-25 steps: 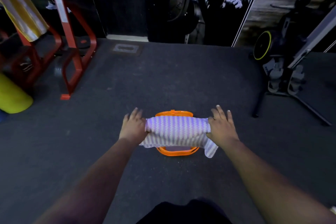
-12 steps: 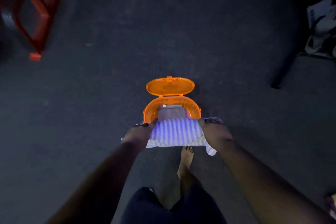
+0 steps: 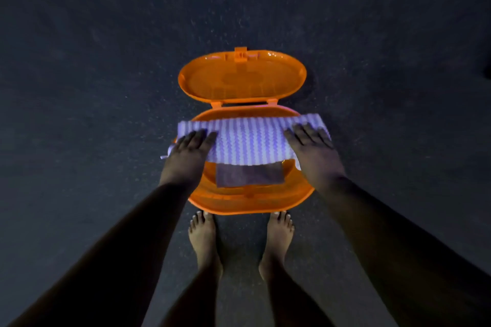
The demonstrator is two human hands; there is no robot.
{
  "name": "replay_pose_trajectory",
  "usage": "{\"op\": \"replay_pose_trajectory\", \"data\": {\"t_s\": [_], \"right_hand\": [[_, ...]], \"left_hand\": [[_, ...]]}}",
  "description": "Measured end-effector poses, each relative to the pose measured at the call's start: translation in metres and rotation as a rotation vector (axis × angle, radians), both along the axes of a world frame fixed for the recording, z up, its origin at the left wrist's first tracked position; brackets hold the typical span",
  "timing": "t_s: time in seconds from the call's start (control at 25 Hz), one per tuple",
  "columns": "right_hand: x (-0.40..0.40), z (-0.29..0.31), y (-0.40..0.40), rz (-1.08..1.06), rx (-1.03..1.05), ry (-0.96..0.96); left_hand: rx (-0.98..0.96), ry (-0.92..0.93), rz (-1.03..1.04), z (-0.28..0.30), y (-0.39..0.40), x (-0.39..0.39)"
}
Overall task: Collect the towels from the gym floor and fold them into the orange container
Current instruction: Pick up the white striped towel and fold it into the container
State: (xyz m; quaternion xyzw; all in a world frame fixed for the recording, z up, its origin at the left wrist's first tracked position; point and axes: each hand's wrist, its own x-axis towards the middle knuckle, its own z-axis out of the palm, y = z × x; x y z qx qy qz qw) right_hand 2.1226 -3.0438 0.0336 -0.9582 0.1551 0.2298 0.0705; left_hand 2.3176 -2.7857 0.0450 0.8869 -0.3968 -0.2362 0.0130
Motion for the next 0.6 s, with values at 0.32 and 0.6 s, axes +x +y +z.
{"op": "replay_pose_trajectory", "data": {"t_s": [0.32,0.6], "right_hand": [[-0.025,-0.175,0.040,-0.090,0.080,0.336],[0.021,-0.177,0.051,-0.254,0.091,-0.118]], "left_hand": [[0.331,0.236,-0.102,-0.191,0.031,-0.042],[-0.046,0.075,0.131,-0.194,-0.021,-0.053]]}}
